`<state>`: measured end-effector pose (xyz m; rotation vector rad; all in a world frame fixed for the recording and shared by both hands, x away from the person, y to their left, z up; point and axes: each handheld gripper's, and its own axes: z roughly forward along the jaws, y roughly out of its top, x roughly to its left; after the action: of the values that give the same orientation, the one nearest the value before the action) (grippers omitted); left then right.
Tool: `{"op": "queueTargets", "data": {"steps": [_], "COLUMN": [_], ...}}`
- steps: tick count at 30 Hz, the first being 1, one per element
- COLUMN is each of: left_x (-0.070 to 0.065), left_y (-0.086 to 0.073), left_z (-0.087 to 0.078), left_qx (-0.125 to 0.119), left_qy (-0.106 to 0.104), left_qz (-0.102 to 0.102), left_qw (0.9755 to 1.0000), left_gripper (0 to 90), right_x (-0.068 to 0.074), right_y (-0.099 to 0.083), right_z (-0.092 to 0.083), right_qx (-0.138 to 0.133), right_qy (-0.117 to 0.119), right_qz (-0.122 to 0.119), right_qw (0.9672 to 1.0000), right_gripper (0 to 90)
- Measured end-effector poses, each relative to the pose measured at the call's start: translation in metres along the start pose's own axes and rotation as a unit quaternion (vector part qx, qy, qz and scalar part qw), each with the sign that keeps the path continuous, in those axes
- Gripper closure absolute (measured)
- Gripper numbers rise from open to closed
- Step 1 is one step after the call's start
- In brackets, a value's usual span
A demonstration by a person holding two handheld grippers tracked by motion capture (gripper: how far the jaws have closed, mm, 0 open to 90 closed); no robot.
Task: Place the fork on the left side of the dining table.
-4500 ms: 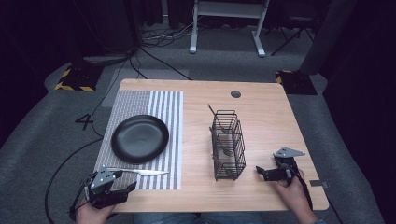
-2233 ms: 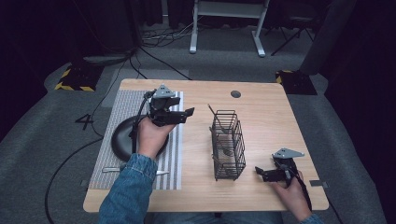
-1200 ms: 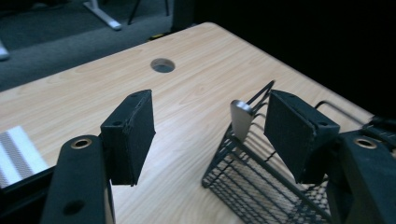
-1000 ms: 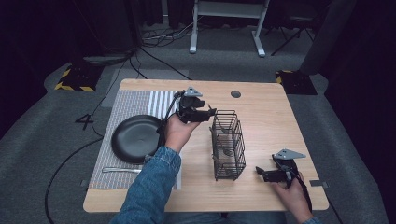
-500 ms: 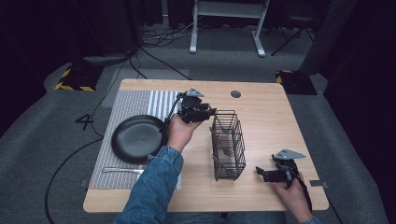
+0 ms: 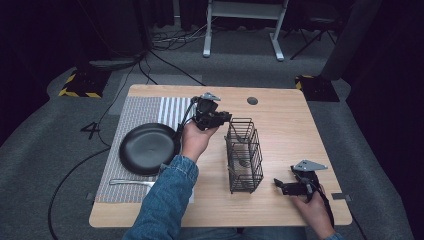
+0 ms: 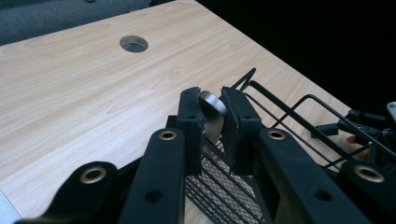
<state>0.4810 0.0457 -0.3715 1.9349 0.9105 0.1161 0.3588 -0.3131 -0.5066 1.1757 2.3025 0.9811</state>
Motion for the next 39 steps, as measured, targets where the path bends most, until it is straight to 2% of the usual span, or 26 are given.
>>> {"op": "queueTargets", "data": {"steps": [9, 14, 19, 25, 39], "left_x": [-0.007, -0.016, -0.023, -0.031, -0.045], "left_y": [0.004, 0.010, 0.015, 0.025, 0.048], "left_z": [-0.004, -0.006, -0.012, -0.021, -0.055], "left_qx": [-0.001, 0.005, 0.000, 0.009, -0.014], "left_qy": [-0.010, 0.004, 0.006, 0.011, 0.010], "left_qz": [0.003, 0.017, 0.026, 0.032, 0.051], "left_qw": [0.9999, 0.9998, 0.9996, 0.9994, 0.9985], "left_gripper": [86.0, 86.2, 86.2, 86.2, 86.2], "right_x": [0.000, 0.000, 0.000, 0.000, 0.000], "right_y": [0.000, 0.000, 0.000, 0.000, 0.000], "right_z": [0.000, 0.000, 0.000, 0.000, 0.000], "right_qx": [0.000, -0.001, -0.001, -0.001, -0.001], "right_qy": [0.000, 0.000, 0.000, 0.000, 0.000], "right_qz": [0.000, -0.001, -0.001, -0.001, -0.001], "right_qw": [1.0000, 1.0000, 1.0000, 1.0000, 1.0000], "right_gripper": [9.6, 9.9, 10.1, 10.1, 10.1]}}
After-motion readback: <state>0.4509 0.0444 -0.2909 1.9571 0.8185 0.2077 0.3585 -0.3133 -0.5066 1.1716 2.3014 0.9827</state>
